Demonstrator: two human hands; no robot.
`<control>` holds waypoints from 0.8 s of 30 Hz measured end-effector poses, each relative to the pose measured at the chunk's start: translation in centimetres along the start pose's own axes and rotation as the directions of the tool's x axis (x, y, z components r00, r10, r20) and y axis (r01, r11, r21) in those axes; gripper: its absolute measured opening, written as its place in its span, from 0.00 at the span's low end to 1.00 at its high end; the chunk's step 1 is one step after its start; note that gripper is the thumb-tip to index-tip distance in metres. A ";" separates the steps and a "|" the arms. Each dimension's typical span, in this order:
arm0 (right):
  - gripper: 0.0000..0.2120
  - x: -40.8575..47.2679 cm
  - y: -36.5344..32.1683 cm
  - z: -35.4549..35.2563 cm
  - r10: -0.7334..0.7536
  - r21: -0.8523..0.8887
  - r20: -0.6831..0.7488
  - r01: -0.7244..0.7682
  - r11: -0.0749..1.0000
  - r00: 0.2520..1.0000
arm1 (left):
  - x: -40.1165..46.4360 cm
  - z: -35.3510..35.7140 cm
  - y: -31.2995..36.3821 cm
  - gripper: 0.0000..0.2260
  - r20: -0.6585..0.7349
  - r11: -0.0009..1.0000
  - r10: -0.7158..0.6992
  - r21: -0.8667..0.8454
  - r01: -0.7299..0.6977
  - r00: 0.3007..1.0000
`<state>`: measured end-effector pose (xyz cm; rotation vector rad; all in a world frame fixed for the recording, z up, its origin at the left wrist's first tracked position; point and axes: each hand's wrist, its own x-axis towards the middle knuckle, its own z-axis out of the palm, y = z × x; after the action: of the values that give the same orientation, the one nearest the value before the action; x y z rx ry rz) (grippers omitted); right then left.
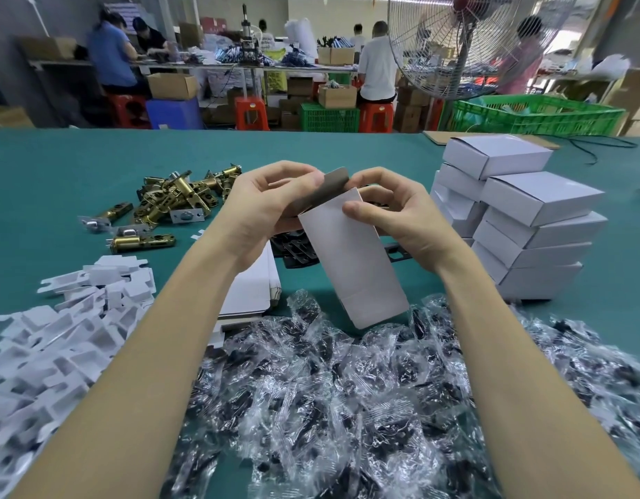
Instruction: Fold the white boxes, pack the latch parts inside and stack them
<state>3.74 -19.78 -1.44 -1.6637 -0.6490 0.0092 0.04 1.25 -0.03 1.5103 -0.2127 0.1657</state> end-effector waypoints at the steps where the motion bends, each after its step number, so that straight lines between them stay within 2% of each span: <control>1: 0.09 0.0 0.0 0.1 0.003 0.008 0.000 -0.003 1.000 1.000 | 0.0 0.0 0.0 0.02 0.009 1.000 -0.001 -0.005 0.001 1.000; 6: 0.07 0.2 -0.5 0.5 0.007 0.013 -0.019 -0.007 1.000 1.000 | 0.0 0.5 -0.6 0.06 -0.084 0.999 0.038 0.002 -0.038 0.996; 9: 0.06 0.1 -0.5 0.4 0.005 0.012 -0.064 -0.004 1.000 0.998 | 0.0 0.8 -0.8 0.11 -0.075 0.999 0.031 0.014 -0.030 0.997; 15: 0.05 0.1 -0.6 0.7 0.009 -0.017 -0.127 -0.011 1.000 0.992 | 0.1 1.3 -0.9 0.08 -0.103 0.999 -0.029 -0.017 0.027 0.994; 24: 0.03 0.1 -0.6 0.8 -0.009 -0.038 -0.185 0.003 0.999 0.983 | 0.1 1.5 -1.2 0.08 -0.109 0.997 0.038 0.068 -0.030 0.993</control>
<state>3.27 -18.97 -1.01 -1.6750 -0.5154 -0.1615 0.41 -0.35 -1.07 1.5588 -0.1462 0.2848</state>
